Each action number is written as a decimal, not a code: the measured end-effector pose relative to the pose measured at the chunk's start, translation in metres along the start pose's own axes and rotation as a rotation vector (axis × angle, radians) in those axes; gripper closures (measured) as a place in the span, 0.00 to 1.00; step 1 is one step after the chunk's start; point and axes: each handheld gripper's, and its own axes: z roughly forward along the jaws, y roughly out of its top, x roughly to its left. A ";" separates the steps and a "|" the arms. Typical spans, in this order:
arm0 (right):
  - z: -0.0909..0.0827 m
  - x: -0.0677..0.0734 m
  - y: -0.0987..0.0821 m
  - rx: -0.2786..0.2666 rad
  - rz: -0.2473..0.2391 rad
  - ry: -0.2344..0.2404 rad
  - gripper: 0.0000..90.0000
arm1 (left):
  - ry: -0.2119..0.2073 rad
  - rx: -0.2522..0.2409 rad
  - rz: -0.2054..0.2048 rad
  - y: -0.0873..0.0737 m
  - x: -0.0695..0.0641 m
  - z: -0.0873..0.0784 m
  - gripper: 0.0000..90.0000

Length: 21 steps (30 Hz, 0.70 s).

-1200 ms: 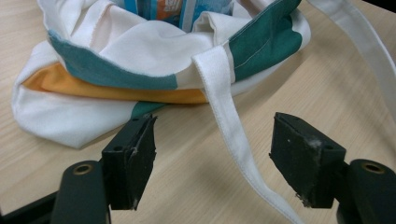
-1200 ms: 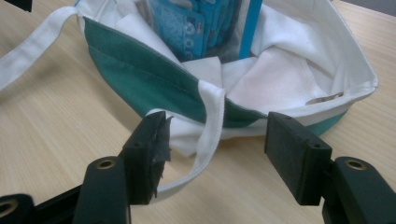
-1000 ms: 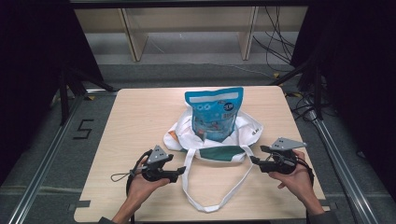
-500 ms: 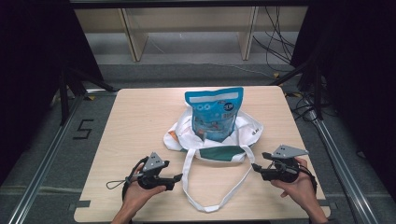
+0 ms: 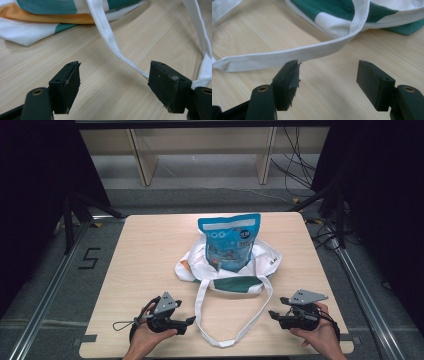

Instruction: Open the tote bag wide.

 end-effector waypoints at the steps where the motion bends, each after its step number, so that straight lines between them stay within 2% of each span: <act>1: -0.001 0.001 -0.001 0.003 -0.004 0.005 0.38 | -0.012 0.007 0.004 -0.001 -0.002 -0.001 0.28; 2: -0.002 0.004 -0.003 0.013 0.021 0.010 0.38 | -0.012 0.004 -0.005 -0.002 -0.004 0.000 0.28; 3: -0.002 0.004 -0.004 0.013 0.000 0.013 0.38 | -0.006 0.004 -0.003 -0.002 -0.006 0.000 0.28; 4: -0.003 0.005 -0.005 0.008 0.003 0.007 0.38 | -0.015 0.017 0.007 -0.003 -0.007 -0.001 0.27; 5: -0.004 0.007 -0.006 0.011 0.007 0.016 0.37 | -0.006 0.010 0.005 -0.004 -0.010 0.000 0.27; 6: -0.005 0.008 -0.008 0.012 0.001 0.010 0.37 | -0.004 0.023 0.014 -0.004 -0.011 0.000 0.27; 8: -0.006 0.010 -0.011 0.023 -0.012 0.007 0.36 | -0.012 0.032 0.006 -0.007 -0.015 0.000 0.27; 11: -0.009 0.013 -0.016 0.039 0.000 0.011 0.35 | -0.006 0.038 0.011 -0.010 -0.018 -0.001 0.26; 12: -0.010 0.015 -0.018 0.046 0.014 0.011 0.35 | -0.008 0.037 0.000 -0.011 -0.019 -0.002 0.26; 13: -0.011 0.015 -0.019 0.047 0.013 0.018 0.34 | 0.001 0.041 0.003 -0.012 -0.020 -0.003 0.26; 14: -0.011 0.016 -0.022 0.044 -0.003 0.009 0.34 | -0.008 0.046 0.011 -0.013 -0.020 -0.004 0.26; 16: -0.014 0.018 -0.025 0.060 0.005 0.002 0.34 | 0.001 0.053 0.014 -0.015 -0.022 -0.005 0.26; 18: -0.014 0.018 -0.028 0.064 -0.001 -0.002 0.34 | -0.014 0.055 0.010 -0.017 -0.026 -0.004 0.26; 19: -0.015 0.019 -0.030 0.072 0.005 0.003 0.34 | -0.007 0.073 0.037 -0.017 -0.025 -0.005 0.26; 20: -0.015 0.019 -0.031 0.071 -0.007 -0.004 0.33 | -0.008 0.063 0.015 -0.018 -0.027 -0.004 0.26; 21: -0.015 0.020 -0.032 0.078 0.004 0.007 0.33 | -0.010 0.065 0.021 -0.019 -0.027 -0.003 0.26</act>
